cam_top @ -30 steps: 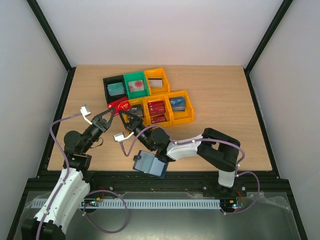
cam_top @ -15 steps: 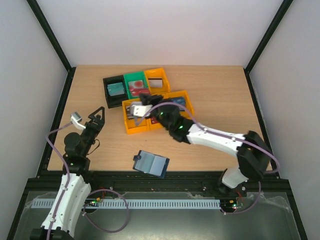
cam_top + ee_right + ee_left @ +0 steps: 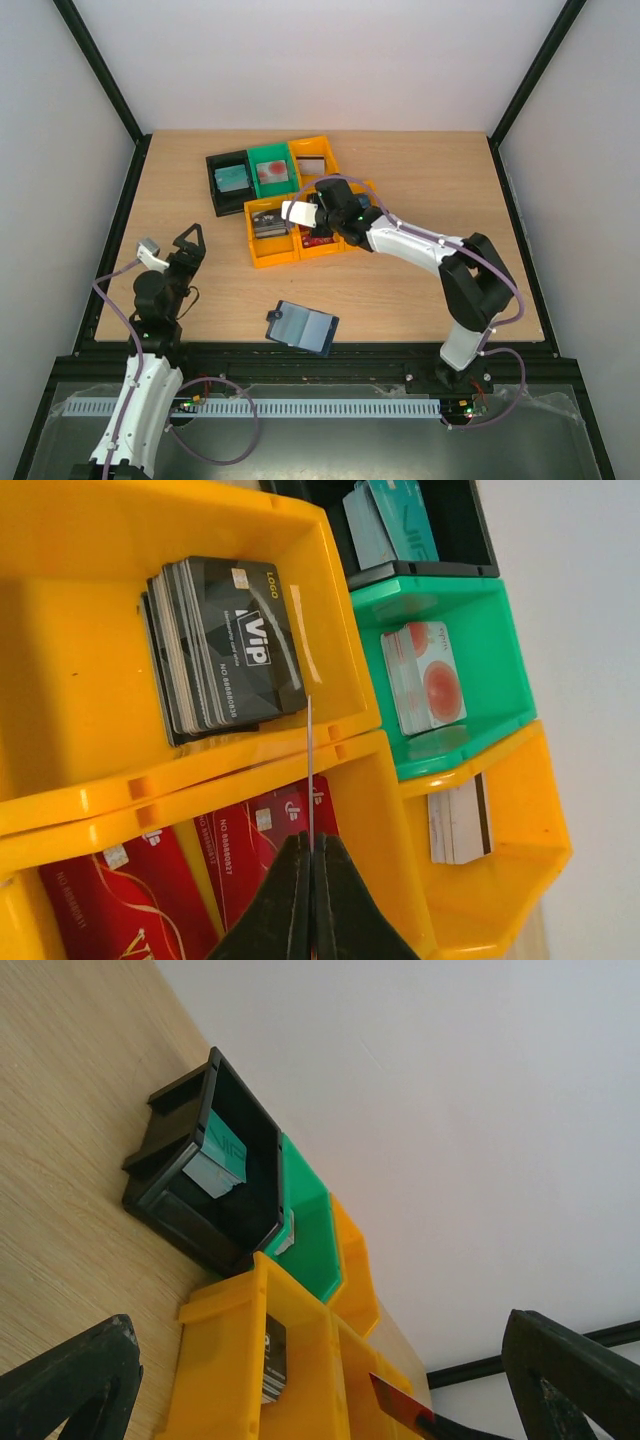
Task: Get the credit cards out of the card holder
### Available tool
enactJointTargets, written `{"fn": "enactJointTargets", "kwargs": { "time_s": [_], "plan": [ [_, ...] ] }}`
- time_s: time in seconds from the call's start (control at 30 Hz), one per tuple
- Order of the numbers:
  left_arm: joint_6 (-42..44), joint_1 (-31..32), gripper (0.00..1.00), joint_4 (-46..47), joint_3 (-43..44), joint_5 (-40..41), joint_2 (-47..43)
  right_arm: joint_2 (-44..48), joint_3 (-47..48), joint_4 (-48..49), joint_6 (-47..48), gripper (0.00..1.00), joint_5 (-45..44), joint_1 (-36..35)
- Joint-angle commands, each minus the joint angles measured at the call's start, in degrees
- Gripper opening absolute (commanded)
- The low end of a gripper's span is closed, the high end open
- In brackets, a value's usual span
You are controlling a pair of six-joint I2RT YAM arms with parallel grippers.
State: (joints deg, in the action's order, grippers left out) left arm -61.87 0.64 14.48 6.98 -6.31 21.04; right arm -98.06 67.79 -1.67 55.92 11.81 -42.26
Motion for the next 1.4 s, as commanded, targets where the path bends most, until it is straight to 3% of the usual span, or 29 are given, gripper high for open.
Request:
{"fn": "enactJointTargets", "kwargs": {
  "time_s": [0.0,0.57,0.8,1.03,1.37],
  "plan": [
    [1.2,-0.5,1.00,0.2,-0.5,0.7,-0.4,-3.5,4.5,-3.2,-0.4,0.02,1.0,1.7],
    [0.6,-0.6,1.00,0.3,-1.0,0.9,1.2,-12.6,7.8,-2.0,2.7,0.02,-13.7,2.6],
    [0.3,-0.7,0.99,0.8,-1.2,0.9,2.0,-13.9,4.4,7.3,6.7,0.02,-17.4,1.3],
    [0.2,-0.8,0.99,0.7,-1.3,0.9,2.3,-15.4,3.3,7.2,9.9,0.02,-19.1,1.2],
    [0.0,-0.9,1.00,1.1,-1.4,0.7,2.5,-13.5,2.4,6.8,10.2,0.24,-18.1,1.2]
  ]
}}
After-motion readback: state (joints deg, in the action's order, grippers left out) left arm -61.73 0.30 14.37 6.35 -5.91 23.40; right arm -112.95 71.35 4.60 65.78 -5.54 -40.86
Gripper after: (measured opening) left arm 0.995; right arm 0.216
